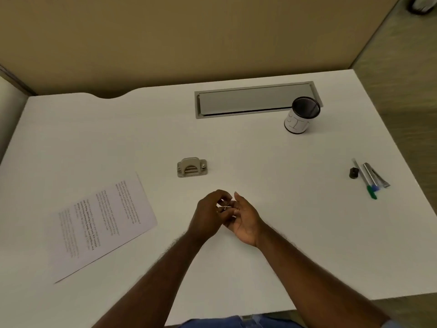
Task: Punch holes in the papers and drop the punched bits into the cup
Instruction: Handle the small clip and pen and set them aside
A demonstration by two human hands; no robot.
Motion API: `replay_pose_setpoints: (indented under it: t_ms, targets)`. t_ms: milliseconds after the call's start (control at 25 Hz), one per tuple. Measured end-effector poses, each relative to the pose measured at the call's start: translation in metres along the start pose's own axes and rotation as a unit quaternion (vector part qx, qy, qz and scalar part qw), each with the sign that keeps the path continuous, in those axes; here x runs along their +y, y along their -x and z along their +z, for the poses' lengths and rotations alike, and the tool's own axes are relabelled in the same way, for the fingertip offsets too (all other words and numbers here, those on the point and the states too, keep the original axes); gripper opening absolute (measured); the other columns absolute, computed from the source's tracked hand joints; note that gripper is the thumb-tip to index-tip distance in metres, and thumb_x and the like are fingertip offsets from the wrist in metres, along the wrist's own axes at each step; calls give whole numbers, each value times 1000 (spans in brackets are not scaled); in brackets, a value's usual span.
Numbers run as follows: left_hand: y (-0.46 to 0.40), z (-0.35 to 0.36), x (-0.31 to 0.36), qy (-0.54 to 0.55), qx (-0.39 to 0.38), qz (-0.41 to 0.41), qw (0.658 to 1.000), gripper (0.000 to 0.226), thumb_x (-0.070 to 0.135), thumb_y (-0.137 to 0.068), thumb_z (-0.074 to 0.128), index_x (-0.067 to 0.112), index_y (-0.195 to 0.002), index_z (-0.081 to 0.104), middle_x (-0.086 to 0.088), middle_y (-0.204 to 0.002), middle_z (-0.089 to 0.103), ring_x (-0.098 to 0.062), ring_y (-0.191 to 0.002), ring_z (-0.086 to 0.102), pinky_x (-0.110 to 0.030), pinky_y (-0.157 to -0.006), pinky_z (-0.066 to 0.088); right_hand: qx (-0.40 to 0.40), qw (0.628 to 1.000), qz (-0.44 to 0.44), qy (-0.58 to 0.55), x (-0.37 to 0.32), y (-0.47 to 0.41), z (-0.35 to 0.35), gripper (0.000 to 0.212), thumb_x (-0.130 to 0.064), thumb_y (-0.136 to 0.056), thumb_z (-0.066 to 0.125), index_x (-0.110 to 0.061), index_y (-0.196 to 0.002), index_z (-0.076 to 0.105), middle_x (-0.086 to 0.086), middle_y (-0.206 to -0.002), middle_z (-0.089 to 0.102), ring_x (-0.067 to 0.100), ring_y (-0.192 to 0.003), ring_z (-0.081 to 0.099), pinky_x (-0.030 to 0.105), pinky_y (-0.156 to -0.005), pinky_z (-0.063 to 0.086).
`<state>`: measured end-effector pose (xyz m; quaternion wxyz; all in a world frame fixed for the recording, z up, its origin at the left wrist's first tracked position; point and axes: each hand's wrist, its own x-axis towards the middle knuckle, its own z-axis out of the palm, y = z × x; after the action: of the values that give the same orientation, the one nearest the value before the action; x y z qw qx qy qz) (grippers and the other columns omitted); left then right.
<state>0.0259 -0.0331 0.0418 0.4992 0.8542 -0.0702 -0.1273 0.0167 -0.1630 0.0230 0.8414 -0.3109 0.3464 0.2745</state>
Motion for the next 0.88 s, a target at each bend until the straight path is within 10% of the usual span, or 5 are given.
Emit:
replay_pose_setpoints:
  t_ms: [400,640,880]
  targets:
    - [-52,130,32,-287,-116,51,949,88,55,-83,62,28,-151,15,1,-162,7,-21,-148,10,-40,-118,17,216,922,-94,307,-140,54,-150,17,-3,-86,53,-8,-70,52,10,-72,47,19,-60,47,27,-59,41]
    - [-85,196,51,-336,-147,-47,929,98,68,-81,51,32,-150,-8,3,-158,-22,-24,-146,-20,-53,-117,-2,333,695,-214,601,-227,77,-228,17,-20,-66,80,-8,-71,69,-2,-65,61,12,-58,60,16,-50,42]
    - [-107,221,69,-358,-160,-68,917,96,65,-81,54,37,-150,-6,3,-159,-22,-26,-146,-20,-59,-115,-1,322,559,-262,718,-247,72,-261,38,0,-88,45,-9,-125,49,9,-131,48,21,-119,50,27,-95,42]
